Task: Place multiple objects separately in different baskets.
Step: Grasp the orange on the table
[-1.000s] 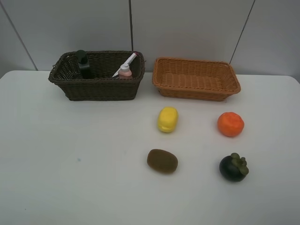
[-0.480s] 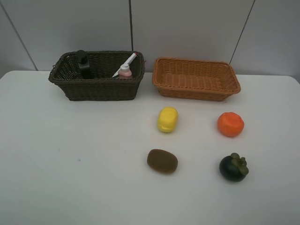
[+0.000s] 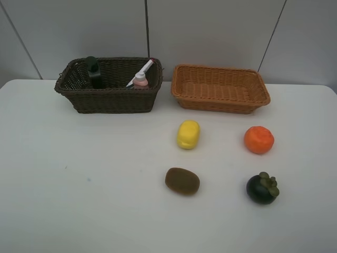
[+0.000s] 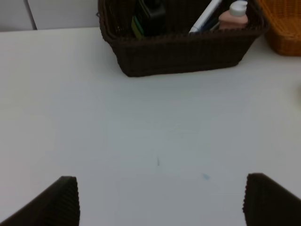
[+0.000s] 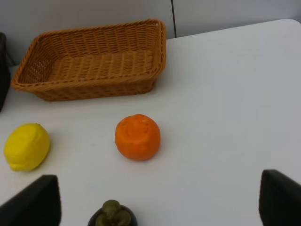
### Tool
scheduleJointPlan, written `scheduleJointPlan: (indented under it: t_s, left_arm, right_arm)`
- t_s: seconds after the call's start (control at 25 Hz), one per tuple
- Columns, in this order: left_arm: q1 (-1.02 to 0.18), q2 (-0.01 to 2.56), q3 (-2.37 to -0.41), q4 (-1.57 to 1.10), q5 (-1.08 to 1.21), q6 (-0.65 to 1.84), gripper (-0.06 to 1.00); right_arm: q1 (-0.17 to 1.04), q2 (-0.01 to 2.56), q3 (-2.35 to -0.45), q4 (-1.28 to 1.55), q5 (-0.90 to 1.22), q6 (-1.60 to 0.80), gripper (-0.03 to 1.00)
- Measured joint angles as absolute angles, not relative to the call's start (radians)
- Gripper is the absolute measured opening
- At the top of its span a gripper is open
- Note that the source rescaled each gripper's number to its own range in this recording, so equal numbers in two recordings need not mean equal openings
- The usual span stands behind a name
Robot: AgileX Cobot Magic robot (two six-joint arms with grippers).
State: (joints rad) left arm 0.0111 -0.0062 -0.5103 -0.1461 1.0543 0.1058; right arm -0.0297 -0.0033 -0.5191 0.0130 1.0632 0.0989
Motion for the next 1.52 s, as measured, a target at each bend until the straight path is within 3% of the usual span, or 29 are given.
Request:
scheduleJointPlan:
  t_s: [0.36,1.52]
  left_arm:
    - [-0.129,-0.007,-0.507,-0.071,1.060,0.000,0.91]
    - [-0.127,-0.007,-0.507,-0.069,1.063,-0.010,0.91]
  right_arm:
    - [-0.030,-0.003,-0.519,0.012,1.063,0.099,0.99]
    - [-0.030,-0.003,-0.519,0.012,1.063,0.099,0.99]
